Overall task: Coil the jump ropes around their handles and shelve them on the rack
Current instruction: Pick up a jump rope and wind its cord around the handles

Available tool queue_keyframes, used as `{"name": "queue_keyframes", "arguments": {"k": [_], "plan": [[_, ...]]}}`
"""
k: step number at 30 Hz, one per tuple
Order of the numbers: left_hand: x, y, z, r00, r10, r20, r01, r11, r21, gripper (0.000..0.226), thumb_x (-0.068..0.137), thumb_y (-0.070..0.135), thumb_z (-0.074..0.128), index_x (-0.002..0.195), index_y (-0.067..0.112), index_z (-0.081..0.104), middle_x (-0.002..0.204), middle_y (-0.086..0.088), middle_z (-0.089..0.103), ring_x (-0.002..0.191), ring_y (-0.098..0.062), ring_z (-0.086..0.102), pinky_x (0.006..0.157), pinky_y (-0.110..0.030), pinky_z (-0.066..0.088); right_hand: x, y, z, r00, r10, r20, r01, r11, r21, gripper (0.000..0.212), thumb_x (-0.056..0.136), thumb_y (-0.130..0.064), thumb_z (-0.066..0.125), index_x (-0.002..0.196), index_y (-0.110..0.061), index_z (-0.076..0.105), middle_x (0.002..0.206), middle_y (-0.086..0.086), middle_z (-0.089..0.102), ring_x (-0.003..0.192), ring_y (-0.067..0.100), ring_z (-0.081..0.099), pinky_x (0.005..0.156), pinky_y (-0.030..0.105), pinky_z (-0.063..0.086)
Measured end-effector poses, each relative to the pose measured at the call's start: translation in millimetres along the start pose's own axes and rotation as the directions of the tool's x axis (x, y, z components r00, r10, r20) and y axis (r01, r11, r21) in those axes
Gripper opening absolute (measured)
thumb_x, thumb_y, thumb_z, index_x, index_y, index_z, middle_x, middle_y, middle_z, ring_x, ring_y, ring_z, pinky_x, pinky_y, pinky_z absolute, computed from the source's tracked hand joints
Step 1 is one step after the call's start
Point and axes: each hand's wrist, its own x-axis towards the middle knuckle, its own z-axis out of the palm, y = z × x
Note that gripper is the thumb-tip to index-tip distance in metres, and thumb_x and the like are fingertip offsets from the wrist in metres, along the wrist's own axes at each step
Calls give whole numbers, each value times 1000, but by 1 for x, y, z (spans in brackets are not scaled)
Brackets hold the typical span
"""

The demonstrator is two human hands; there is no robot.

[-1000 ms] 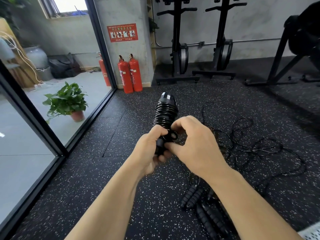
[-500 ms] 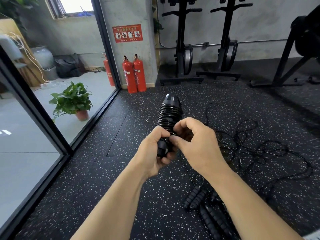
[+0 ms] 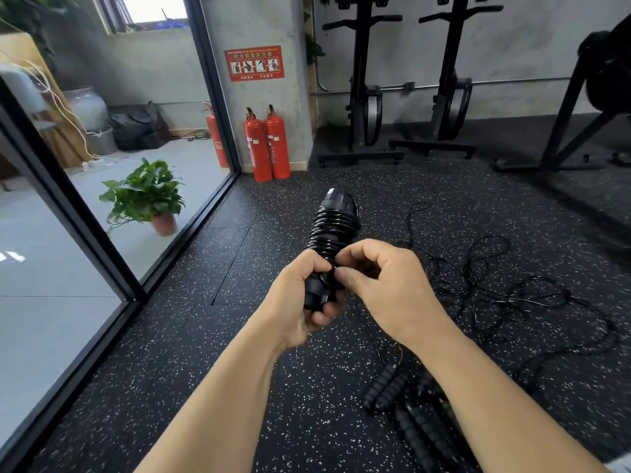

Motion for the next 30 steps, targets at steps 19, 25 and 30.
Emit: {"name": "queue_keyframes", "arguments": {"k": [19,25,30], "plan": [[-2,-1,-2,999,-52,3,52,997,58,22,88,22,39,77,10,54,61,-8,50,42,-13,37,34,-15,20,0,4,1,1000,0,7,1,993,-116,7,83,-13,73,85,-20,73,73,-13,62,52,-9,53,53,8,39],[-2,-1,5,998,-52,-29,53,998,30,25,87,23,40,71,12,55,56,-4,52,39,-12,38,35,-15,19,0,1,3,981,-190,43,191,901,-388,7,86,-19,65,87,-13,62,89,-2,58,78,17,57,72,38,48],[-2,-1,8,998,-45,-54,43,999,-30,42,87,34,44,52,19,61,53,2,54,37,-11,37,34,-13,20,-2,-4,11,955,-295,11,255,807,-532,15,88,-22,61,89,-11,51,90,3,54,72,30,58,64,43,46]]}}
